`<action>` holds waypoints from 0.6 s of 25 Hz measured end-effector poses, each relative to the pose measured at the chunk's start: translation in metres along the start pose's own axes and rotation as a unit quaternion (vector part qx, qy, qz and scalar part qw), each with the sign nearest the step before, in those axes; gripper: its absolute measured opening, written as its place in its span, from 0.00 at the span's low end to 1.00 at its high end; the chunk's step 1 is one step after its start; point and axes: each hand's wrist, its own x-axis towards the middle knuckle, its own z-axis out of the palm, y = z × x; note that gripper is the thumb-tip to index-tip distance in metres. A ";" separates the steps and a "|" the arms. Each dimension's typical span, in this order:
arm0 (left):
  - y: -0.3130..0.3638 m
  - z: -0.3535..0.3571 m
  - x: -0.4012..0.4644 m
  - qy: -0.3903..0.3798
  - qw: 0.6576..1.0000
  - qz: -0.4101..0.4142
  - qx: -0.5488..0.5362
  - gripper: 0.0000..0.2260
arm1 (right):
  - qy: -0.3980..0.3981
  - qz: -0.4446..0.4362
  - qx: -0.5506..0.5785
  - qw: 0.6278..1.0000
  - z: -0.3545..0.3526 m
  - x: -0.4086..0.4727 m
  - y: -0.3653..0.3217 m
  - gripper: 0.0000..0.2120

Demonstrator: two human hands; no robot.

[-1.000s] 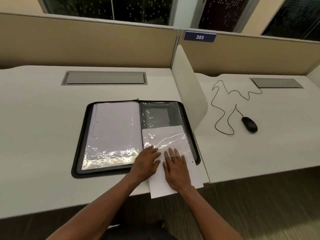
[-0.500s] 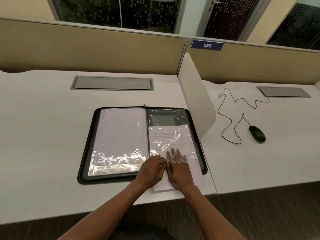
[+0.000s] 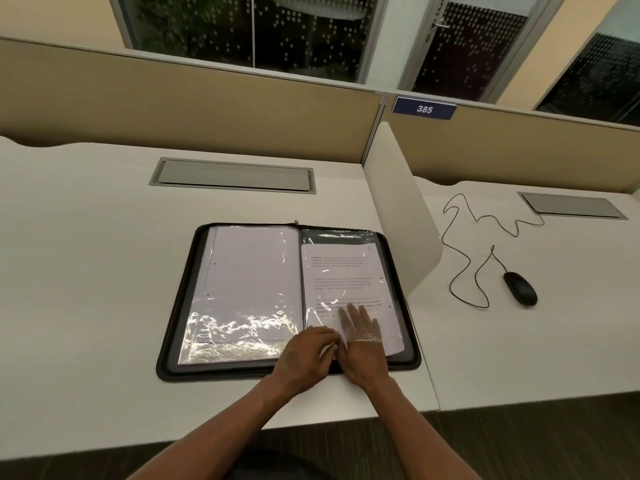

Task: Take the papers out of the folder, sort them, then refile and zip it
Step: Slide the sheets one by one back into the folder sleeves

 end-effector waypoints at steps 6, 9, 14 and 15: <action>-0.005 -0.004 0.001 0.007 1.000 0.000 -0.001 0.13 | 0.107 0.056 0.037 0.992 0.003 -0.009 -0.011 0.21; -0.005 -0.005 0.003 -0.009 1.000 0.022 0.001 0.13 | 0.075 0.032 0.020 0.996 0.004 -0.012 -0.009 0.25; -0.010 -0.008 0.006 -0.026 0.999 0.035 -0.005 0.13 | 0.077 0.051 0.021 0.996 0.008 -0.012 -0.012 0.27; -0.010 -0.008 0.005 -0.024 0.999 0.032 -0.006 0.13 | 0.093 0.055 0.023 0.994 0.011 -0.016 -0.012 0.26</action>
